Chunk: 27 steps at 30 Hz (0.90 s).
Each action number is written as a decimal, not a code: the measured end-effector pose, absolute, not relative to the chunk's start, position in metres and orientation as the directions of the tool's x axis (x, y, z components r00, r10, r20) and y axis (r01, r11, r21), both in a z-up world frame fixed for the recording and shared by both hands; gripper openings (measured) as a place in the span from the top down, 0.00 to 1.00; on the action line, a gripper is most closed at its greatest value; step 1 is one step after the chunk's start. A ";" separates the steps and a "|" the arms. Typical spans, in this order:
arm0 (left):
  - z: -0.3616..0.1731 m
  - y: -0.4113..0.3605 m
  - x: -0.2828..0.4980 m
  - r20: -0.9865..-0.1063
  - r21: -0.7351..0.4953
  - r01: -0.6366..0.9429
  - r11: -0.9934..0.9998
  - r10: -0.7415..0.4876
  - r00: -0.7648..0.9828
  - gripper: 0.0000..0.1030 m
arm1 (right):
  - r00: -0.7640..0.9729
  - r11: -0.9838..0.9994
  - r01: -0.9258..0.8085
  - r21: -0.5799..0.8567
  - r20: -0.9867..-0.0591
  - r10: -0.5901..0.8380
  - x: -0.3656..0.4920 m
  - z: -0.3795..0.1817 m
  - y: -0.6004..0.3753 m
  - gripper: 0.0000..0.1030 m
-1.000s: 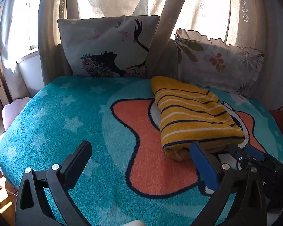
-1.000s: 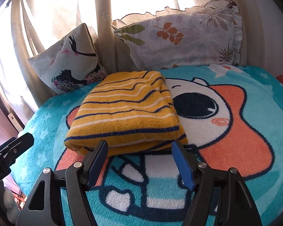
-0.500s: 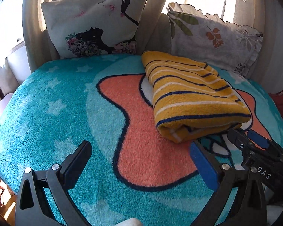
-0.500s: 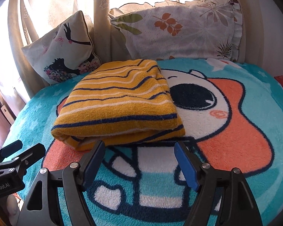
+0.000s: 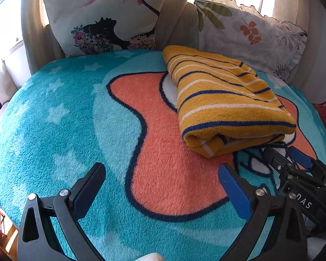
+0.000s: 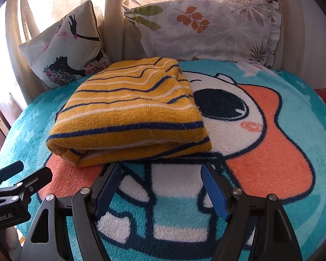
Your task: Fold small clothes
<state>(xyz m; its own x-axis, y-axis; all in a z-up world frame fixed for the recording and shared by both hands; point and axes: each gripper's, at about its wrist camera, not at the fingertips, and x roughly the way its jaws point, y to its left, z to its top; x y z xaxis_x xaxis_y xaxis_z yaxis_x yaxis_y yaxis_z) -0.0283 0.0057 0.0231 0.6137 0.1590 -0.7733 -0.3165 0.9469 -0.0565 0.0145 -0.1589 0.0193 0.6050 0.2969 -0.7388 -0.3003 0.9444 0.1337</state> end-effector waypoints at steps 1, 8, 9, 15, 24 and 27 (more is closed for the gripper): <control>0.022 0.006 -0.028 -0.775 -0.058 -0.316 0.947 0.157 0.612 0.00 | 0.606 0.945 -0.303 0.126 -0.739 0.293 0.014 0.019 -0.157 0.22; 0.018 0.008 -0.024 -0.786 -0.070 -0.322 0.944 0.146 0.600 0.00 | 0.598 0.945 -0.304 0.122 -0.748 0.289 0.017 0.016 -0.156 0.22; 0.018 0.008 -0.024 -0.787 -0.070 -0.321 0.944 0.145 0.599 0.00 | 0.598 0.945 -0.302 0.123 -0.748 0.288 0.018 0.016 -0.157 0.22; 0.017 0.007 -0.023 -0.794 -0.076 -0.316 0.946 0.135 0.593 0.00 | 0.595 0.945 -0.304 0.122 -0.750 0.288 0.018 0.017 -0.156 0.21; 0.015 0.009 -0.022 -0.799 -0.091 -0.321 0.943 0.123 0.588 0.00 | 0.585 0.941 -0.315 0.121 -0.757 0.293 0.018 0.015 -0.154 0.21; 0.014 0.010 -0.022 -0.804 -0.100 -0.321 0.942 0.114 0.584 0.00 | 0.583 0.941 -0.317 0.120 -0.758 0.293 0.018 0.015 -0.152 0.21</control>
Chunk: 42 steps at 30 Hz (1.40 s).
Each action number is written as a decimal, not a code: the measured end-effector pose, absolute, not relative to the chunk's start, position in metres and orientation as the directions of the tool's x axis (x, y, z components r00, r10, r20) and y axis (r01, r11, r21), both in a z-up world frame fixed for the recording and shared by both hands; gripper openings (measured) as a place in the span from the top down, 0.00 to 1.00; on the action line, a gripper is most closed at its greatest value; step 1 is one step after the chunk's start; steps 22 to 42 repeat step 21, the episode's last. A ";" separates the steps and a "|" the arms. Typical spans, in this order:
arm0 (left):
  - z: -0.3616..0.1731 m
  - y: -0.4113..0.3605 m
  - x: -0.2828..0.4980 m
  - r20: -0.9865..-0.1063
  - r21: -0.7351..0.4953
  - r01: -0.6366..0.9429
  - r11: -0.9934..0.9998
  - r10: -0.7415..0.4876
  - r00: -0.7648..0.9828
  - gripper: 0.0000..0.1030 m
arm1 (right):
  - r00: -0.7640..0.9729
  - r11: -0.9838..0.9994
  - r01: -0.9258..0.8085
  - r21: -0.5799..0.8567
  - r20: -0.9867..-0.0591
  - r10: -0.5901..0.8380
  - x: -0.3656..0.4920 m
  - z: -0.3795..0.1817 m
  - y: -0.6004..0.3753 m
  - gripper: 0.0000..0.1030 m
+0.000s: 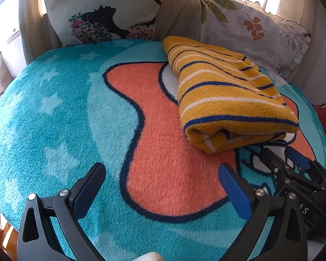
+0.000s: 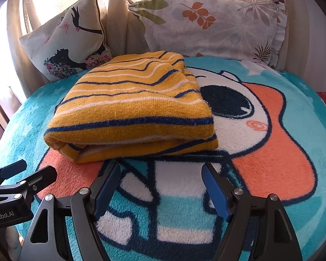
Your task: Fold small clothes
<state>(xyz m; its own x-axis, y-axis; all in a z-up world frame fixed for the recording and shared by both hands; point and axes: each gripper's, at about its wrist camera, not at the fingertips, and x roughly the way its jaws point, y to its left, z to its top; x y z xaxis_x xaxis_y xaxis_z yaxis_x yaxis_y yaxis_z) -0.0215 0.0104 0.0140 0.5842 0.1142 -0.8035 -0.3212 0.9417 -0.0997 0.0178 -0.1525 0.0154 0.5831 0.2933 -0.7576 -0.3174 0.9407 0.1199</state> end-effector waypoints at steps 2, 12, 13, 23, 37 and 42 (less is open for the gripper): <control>0.013 0.011 -0.021 -0.806 -0.106 -0.321 0.941 0.108 0.582 0.00 | 0.583 0.940 -0.320 0.119 -0.758 0.294 0.017 0.016 -0.151 0.21; 0.010 0.012 -0.021 -0.813 -0.119 -0.326 0.938 0.096 0.574 0.00 | 0.579 0.936 -0.336 0.107 -0.760 0.295 0.015 0.015 -0.145 0.21; 0.010 0.012 -0.021 -0.812 -0.120 -0.327 0.938 0.096 0.575 0.00 | 0.579 0.936 -0.334 0.108 -0.760 0.294 0.015 0.014 -0.145 0.21; 0.011 0.009 -0.024 -0.812 -0.127 -0.315 0.941 0.084 0.577 0.00 | 0.573 0.934 -0.342 0.106 -0.764 0.297 0.013 0.013 -0.144 0.21; 0.011 0.009 -0.024 -0.812 -0.127 -0.315 0.941 0.084 0.577 0.00 | 0.573 0.934 -0.342 0.106 -0.764 0.297 0.013 0.013 -0.144 0.21; 0.011 0.009 -0.024 -0.812 -0.127 -0.315 0.941 0.084 0.577 0.00 | 0.573 0.934 -0.342 0.106 -0.764 0.297 0.013 0.013 -0.144 0.21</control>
